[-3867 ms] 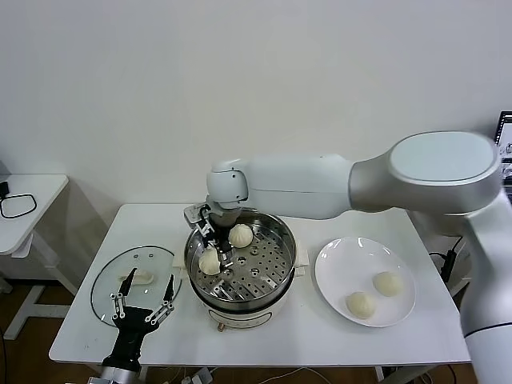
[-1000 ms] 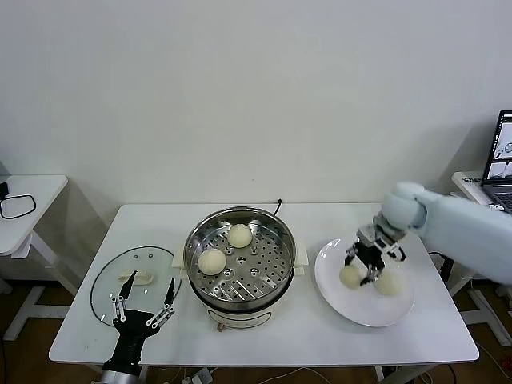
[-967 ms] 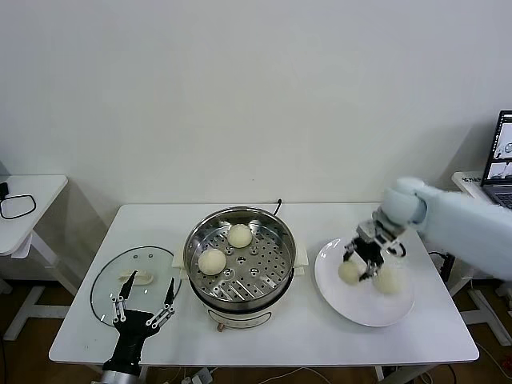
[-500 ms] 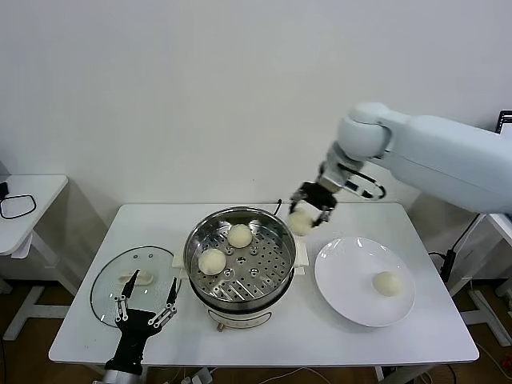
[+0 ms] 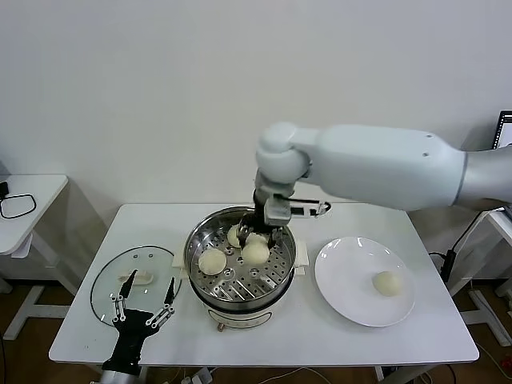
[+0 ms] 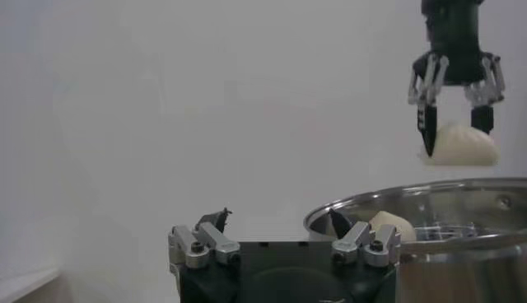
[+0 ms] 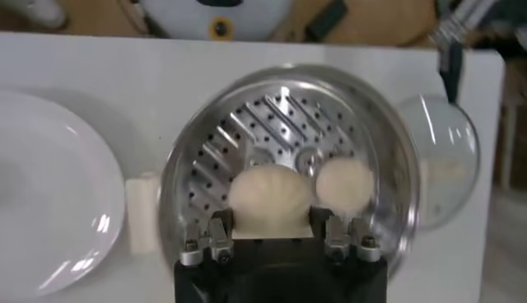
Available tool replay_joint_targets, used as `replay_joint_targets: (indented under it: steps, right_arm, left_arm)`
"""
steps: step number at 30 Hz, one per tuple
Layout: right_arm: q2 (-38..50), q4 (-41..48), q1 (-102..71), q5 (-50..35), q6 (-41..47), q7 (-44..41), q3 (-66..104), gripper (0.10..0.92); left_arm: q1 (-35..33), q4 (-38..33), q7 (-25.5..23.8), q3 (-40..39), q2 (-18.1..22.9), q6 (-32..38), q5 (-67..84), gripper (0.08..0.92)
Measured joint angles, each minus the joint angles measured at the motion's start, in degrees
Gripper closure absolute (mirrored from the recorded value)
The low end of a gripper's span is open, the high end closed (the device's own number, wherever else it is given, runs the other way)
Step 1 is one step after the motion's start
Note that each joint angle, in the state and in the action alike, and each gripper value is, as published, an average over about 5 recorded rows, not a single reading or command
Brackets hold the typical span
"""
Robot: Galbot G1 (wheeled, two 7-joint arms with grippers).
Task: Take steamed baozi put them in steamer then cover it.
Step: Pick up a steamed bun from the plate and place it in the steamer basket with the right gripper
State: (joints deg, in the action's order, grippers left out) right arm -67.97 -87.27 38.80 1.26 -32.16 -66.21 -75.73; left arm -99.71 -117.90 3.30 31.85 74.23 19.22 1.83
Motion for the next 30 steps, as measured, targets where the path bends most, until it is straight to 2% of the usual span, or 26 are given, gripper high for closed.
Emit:
replay_joint_targets:
  steps: [22, 30]
  right_arm:
    - [-4.96, 0.07, -7.16, 8.43, -4.65, 0.73, -0.17, 0.373]
    - [-5.65, 0.48, -8.71, 10.2, -4.92, 1.33, 0.31, 0.215]
  left_arm:
    - [0.07, 0.23, 0.22, 0.12, 0.26, 0.0, 0.1, 0.177]
    - [0.1, 0.5, 0.22, 0.32, 0.26, 0.15, 0.1, 0.177]
